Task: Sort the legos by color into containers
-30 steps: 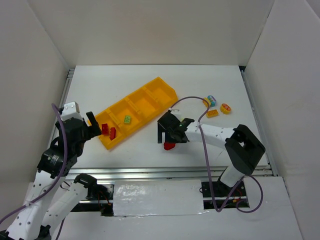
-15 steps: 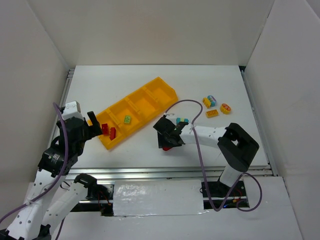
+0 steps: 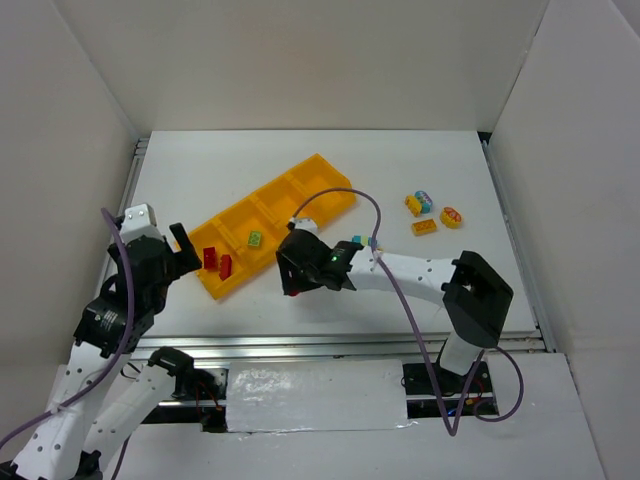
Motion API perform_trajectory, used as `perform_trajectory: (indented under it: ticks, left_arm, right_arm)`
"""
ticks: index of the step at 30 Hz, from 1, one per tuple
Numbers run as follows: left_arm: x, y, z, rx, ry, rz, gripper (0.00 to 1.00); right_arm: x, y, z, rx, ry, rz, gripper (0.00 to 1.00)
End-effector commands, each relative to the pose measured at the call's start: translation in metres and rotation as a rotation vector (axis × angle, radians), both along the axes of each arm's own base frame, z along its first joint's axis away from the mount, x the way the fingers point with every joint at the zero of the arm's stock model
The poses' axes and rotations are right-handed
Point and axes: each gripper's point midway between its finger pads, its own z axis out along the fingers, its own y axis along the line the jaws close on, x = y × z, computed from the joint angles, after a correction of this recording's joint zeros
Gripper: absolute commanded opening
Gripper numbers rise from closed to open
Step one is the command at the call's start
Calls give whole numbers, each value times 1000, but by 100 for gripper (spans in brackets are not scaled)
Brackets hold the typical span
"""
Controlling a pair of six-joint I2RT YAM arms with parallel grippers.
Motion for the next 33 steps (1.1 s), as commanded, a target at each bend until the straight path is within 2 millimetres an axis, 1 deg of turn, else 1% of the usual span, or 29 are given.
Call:
perform_trajectory:
  ticks: [1,2,3,4,5,6,7,8,9,10,11,12,13,14,15,17,18,19,20,21,22,23,24,25,26,28,30,32,33]
  left_arm:
    - [-5,15,18,-5,-68,86,100]
    - [-8,22,20,3,-78,122,99]
    - [-12,26,20,6,-75,142,99]
    - [-15,29,23,-5,-93,163,100]
    - [-17,32,25,-8,-101,182,100]
    - [-22,39,25,0,-105,215,99]
    - [-26,42,29,-17,-129,235,100]
    - [-28,44,31,-20,-139,248,99]
    - [-31,49,32,-15,-147,273,100]
    - [-35,51,35,-28,-165,284,100]
    - [-36,53,36,-31,-173,291,100]
    - [-38,54,36,-32,-179,298,99]
    - [-40,55,38,-37,-190,299,99]
    - [-40,56,39,-38,-196,301,99]
    - [-42,56,40,-40,-201,304,99]
    - [-42,57,40,-39,-201,306,100]
    - [-42,57,40,-39,-202,305,100]
    - [-41,56,39,-39,-200,304,100]
    - [-41,56,40,-37,-200,304,99]
    - [-41,56,40,-37,-198,302,100]
    - [-41,56,40,-39,-199,301,99]
    - [-41,55,39,-34,-195,296,100]
    - [-40,54,39,-37,-196,289,99]
    - [-39,54,39,-34,-198,284,100]
    - [-39,53,40,-36,-200,280,100]
    - [-38,52,39,-35,-194,274,100]
    - [-38,51,38,-34,-192,271,99]
    - [-37,51,38,-34,-193,265,100]
    - [-37,51,38,-34,-193,265,100]
  right_arm:
    - [6,66,60,232,-70,129,3]
    - [9,78,68,267,-86,152,3]
    - [16,94,76,291,-95,162,3]
    - [17,103,80,306,-95,171,3]
    - [24,119,99,354,-122,183,3]
    - [26,130,90,350,-110,194,3]
    - [26,141,96,375,-113,209,3]
    - [34,155,116,423,-140,213,3]
    - [36,165,107,417,-130,218,4]
    - [39,173,113,435,-137,223,4]
    - [42,186,131,477,-158,235,5]
    - [47,194,122,470,-152,236,5]
    - [51,204,140,507,-175,243,5]
    - [53,211,142,520,-177,257,7]
    - [57,219,132,513,-177,262,8]
    - [64,232,134,531,-196,267,10]
    - [67,236,132,531,-198,269,12]
    - [69,241,142,540,-209,271,15]
    - [74,245,128,513,-205,262,23]
    - [78,246,124,500,-210,261,26]
    - [80,247,129,496,-216,257,32]
    - [83,249,122,483,-219,253,38]
    - [85,250,123,481,-227,257,46]
    - [87,250,121,473,-230,257,56]
    - [88,249,121,468,-238,251,59]
    - [95,244,123,448,-262,227,61]
    - [101,240,129,450,-274,222,62]
    - [103,237,136,452,-285,226,65]
    - [105,235,138,442,-300,229,69]
